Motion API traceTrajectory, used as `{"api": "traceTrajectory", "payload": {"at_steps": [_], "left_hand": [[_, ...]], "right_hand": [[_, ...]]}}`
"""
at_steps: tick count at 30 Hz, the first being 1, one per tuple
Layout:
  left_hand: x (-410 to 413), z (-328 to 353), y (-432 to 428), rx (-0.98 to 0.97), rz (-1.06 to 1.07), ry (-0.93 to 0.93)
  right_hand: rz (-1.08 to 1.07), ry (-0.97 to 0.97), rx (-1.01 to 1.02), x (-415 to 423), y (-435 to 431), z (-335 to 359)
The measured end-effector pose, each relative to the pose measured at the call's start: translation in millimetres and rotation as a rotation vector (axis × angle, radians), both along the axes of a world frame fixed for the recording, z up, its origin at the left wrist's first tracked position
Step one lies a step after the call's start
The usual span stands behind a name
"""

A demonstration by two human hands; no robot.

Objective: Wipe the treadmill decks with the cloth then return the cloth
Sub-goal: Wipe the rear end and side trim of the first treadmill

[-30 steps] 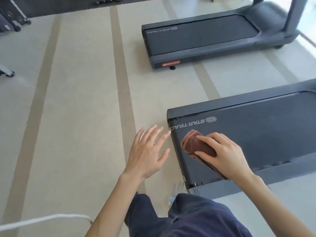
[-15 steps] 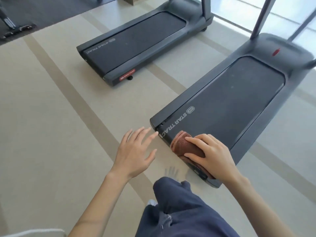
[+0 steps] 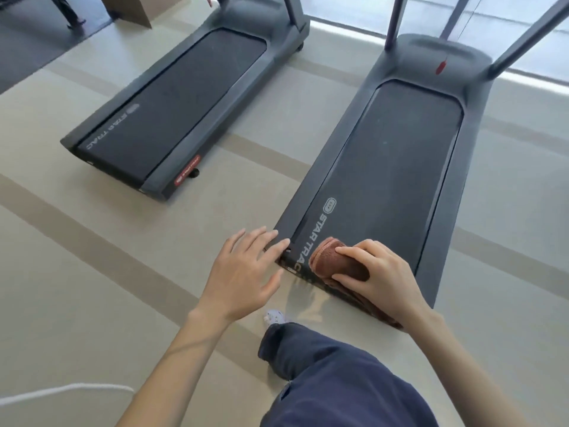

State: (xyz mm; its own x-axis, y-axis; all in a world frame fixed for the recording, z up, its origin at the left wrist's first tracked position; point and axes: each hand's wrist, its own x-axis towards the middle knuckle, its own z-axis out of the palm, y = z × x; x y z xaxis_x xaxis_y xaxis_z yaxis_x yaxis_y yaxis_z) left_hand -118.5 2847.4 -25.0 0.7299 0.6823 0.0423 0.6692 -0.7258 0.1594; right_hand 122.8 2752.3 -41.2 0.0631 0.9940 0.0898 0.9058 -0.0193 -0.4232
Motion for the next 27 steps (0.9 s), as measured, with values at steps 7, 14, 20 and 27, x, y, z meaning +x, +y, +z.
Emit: {"api": "traceTrajectory", "payload": {"at_steps": [7,14,20,27], "left_hand": [[-16,12,114,0.033,-0.065,0.019],[-16,3,202,-0.009,-0.233,0.017],[-35,-3,293,0.017,-0.466,-0.03],[-69,15,403,0.015,-0.663,0.034]], "right_hand": [[-0.114,0.039,0.042,-30,97,10],[-0.271,0.004,0.072,-57,152,13],[-0.474,0.039,0.09,-111,208,9],[-0.764,0.107,0.117,-189,273,18]]}}
